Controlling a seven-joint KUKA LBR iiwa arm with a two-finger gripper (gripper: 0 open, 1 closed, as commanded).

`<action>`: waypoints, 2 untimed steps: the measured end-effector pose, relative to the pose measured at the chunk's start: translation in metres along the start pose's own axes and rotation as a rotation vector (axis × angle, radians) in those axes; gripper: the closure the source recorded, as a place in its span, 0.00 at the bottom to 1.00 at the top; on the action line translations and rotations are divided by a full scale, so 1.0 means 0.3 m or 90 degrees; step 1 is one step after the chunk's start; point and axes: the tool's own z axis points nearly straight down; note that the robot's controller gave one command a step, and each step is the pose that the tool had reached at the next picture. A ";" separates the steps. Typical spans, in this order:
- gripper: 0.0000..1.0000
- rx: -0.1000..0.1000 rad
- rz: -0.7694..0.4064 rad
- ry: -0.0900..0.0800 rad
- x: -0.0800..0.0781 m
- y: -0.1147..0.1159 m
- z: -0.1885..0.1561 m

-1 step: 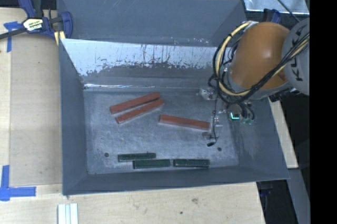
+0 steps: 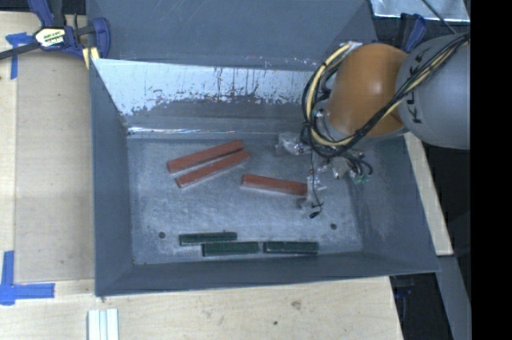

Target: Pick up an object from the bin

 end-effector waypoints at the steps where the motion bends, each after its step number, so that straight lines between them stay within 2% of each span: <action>1: 1.00 0.001 0.000 -0.003 -0.005 -0.002 -0.010; 2: 1.00 0.003 -0.159 -0.006 -0.115 -0.077 -0.609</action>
Offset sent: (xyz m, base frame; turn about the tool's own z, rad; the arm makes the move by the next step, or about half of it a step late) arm 0.0000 0.0000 0.0000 0.0000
